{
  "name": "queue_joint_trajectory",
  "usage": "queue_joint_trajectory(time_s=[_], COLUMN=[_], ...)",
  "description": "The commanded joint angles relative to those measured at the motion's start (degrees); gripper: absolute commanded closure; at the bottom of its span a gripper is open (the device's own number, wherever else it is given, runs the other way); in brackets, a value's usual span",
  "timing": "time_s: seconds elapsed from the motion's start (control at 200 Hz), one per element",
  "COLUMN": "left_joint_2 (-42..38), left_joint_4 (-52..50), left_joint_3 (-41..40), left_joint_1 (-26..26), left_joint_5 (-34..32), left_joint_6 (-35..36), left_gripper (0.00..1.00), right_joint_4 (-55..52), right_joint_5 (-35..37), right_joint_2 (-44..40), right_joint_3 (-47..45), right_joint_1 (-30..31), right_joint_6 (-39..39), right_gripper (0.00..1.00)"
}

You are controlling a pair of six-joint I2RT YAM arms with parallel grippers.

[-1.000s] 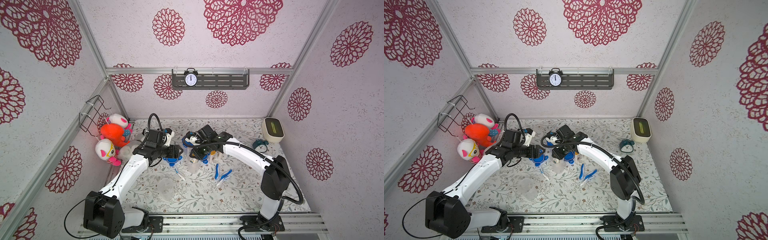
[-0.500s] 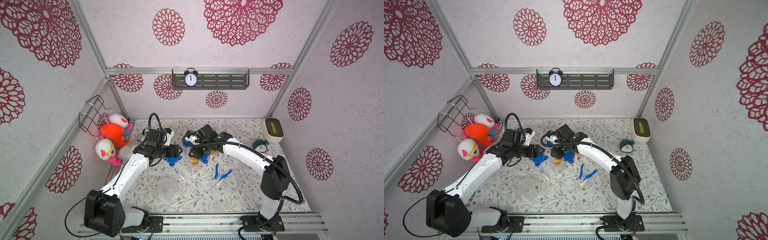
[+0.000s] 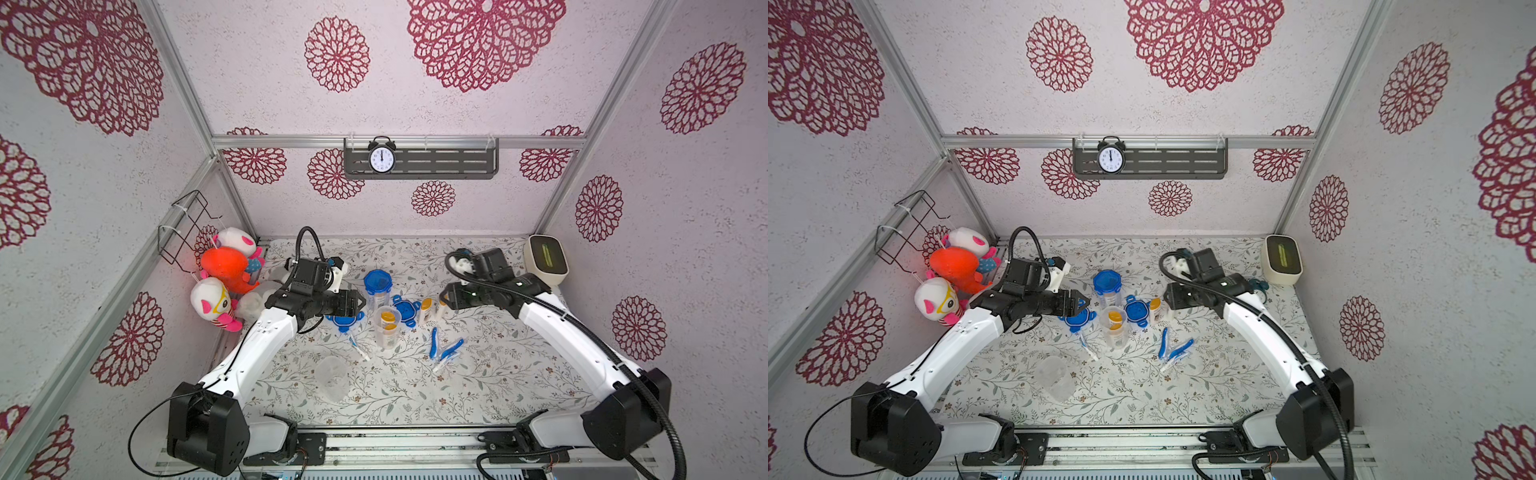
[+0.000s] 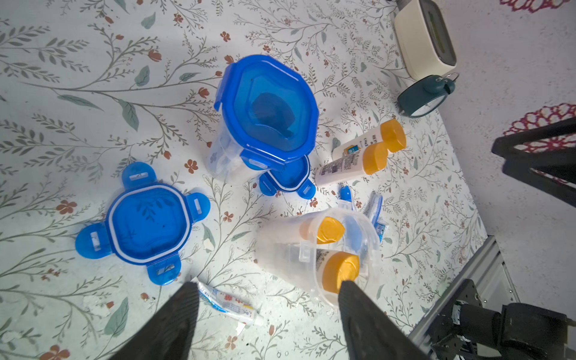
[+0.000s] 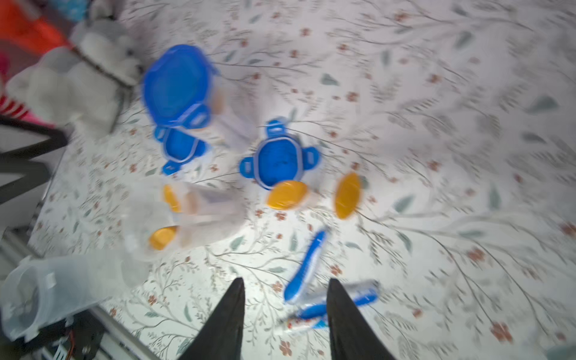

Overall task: Pack away toiletry kits
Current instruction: Place the toiletry item into the container, then pick up the toiletry item from the center of the board.

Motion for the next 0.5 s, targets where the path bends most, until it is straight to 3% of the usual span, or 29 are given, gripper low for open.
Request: queue_joint_trajectory(time_s=[0.0,0.32,0.41,0.495], left_joint_2=[-1.4,-1.6,-1.9,-2.0], left_joint_4=[1.8,0.7,0.7,0.8], left_joint_3=[-0.1,0.2,0.1,0.1], left_joint_1=[0.1,0.2,0.2,0.2], left_joint_5=[1.8,2.5,2.6,2.9], left_joint_6=[1.1,1.0,1.0,1.0], left_gripper=[0.25,0.25,0.25,0.25], right_joint_4=[-7.8,3.1,5.8,8.4], right_joint_5=[2.4,-5.2,-5.4,-6.8], right_joint_2=[-3.5,-4.7,-3.5,-0.8], right_joint_3=[-5.6,-18.7,-20.2,-20.8], right_joint_1=[-0.7,-0.9,-1.1,-1.3], right_joint_6=[8.9,23.1,25.2,26.1], right_gripper=[0.54,0.43,0.44,0.51])
